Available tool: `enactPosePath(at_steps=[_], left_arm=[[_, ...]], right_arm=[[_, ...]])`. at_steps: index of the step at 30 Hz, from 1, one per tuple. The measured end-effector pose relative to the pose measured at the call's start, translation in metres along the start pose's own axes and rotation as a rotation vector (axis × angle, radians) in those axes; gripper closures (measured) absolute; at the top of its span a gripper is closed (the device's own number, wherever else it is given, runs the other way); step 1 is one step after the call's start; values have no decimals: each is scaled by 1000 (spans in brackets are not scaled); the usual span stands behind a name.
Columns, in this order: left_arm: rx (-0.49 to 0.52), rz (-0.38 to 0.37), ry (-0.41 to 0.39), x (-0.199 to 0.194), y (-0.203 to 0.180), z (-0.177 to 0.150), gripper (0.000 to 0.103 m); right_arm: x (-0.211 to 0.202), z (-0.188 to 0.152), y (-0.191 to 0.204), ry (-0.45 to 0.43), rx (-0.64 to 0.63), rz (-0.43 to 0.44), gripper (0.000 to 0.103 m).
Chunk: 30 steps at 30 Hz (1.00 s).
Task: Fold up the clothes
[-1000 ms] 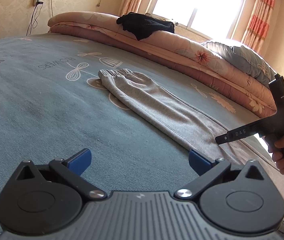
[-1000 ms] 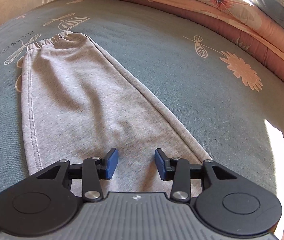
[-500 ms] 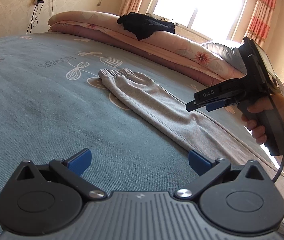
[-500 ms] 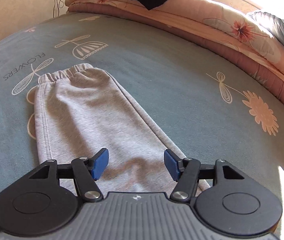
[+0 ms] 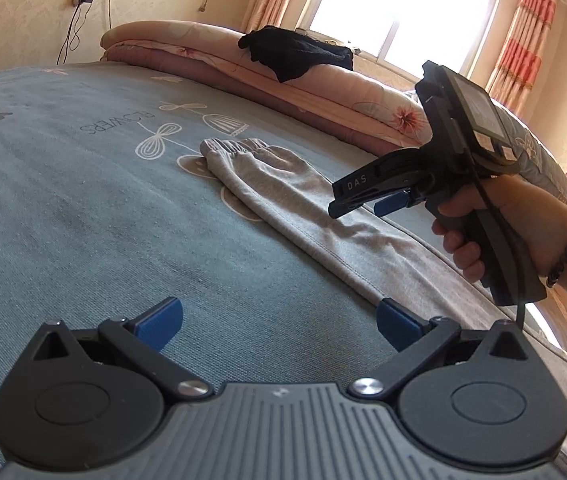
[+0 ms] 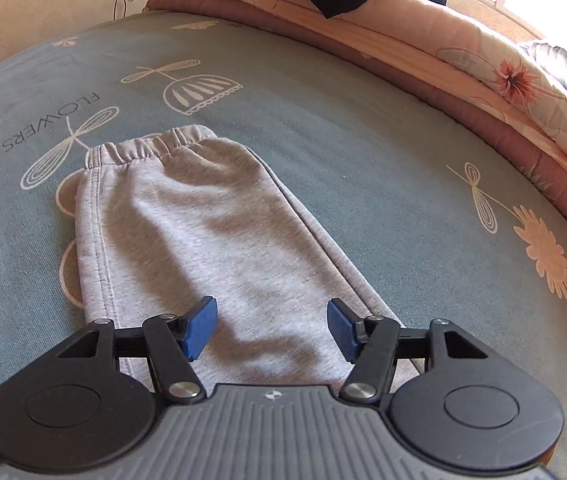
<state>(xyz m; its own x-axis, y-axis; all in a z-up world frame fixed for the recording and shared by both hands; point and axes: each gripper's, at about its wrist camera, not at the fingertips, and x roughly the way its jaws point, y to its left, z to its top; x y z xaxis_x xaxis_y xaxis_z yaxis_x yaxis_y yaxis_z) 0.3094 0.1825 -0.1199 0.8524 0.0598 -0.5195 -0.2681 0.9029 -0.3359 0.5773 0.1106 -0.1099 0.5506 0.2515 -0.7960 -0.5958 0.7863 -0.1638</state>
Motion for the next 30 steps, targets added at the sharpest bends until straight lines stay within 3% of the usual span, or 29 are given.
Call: enactPosePath(at_steps=[7,10,11,14,16,23,30], left_arm=[[-28,20,-28,-4,5,2,1],[-42,23,-32,-4,7,2,1],[-46,22,-32,-4,8,3,1],[-47,19,-32,-4,8,3,1],[-43,25,-32,-4,8,3,1],[-38,39,-33,-4,7,3,1],[-42,33,-31,-3,8,3,1]], right_arm=[[24,18,8,-3,22,33,34],[12,24,8,-65,41,50,34],[10,24,6,-79,69,46,34],[26,18,11,-7,56,10,34],[29,17,15,-40,62,-6,31],[42,36,15,-75,39,96,29],[10,26,-7,-55,131,187,29]])
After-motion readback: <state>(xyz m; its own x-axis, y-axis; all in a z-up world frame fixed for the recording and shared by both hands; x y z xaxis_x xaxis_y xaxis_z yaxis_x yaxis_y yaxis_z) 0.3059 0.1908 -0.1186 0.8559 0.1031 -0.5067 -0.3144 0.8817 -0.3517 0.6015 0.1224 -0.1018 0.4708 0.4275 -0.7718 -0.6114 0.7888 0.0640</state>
